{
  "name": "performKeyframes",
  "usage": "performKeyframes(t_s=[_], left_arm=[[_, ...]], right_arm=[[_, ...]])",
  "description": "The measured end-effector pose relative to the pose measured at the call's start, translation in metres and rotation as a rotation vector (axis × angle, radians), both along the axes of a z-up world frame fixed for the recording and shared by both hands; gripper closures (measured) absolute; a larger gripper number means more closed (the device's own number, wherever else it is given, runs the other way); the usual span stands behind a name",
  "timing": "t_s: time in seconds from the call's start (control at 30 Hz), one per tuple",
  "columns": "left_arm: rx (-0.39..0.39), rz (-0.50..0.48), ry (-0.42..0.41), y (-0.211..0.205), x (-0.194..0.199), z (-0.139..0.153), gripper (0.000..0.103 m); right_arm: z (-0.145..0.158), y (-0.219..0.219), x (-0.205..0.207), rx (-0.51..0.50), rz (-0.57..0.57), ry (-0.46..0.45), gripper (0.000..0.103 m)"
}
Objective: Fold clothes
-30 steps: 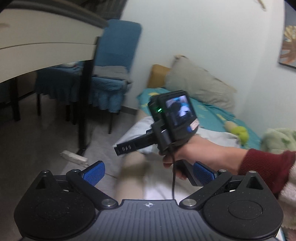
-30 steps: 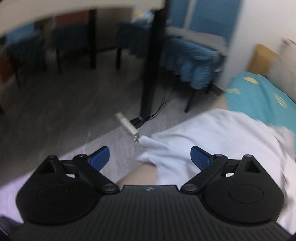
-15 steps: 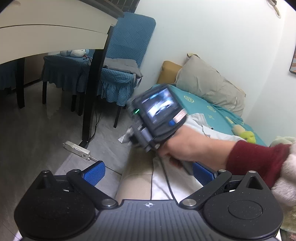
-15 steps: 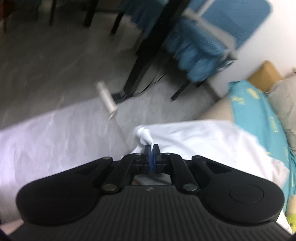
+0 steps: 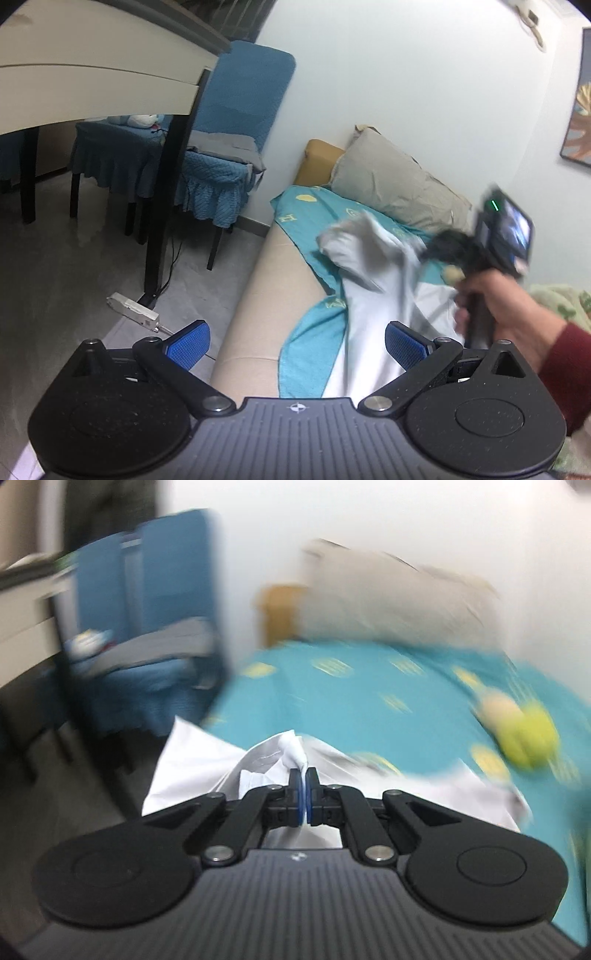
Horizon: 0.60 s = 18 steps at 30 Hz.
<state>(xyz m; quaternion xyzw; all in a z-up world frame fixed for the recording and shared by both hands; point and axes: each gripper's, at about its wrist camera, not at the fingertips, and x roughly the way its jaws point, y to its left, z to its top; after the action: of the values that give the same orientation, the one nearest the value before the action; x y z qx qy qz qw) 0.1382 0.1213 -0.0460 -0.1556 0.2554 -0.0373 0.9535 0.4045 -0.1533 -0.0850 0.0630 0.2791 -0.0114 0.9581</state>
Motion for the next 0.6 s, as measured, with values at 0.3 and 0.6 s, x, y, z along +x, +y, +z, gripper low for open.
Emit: performKeyframes(t_s=[0.3,0.6], left_arm=[[0.057,-0.032,0.012,-0.028,0.009,-0.009,0.001],[0.158,-0.048,-0.022,-0.053,0.012,-0.007,0.001]], right_arm=[[-0.077,-0.089,-0.025,0.386,-0.052,0.083,0.059],[-0.019,-0.065,-0.079,0.227,0.094,0.007,0.007]])
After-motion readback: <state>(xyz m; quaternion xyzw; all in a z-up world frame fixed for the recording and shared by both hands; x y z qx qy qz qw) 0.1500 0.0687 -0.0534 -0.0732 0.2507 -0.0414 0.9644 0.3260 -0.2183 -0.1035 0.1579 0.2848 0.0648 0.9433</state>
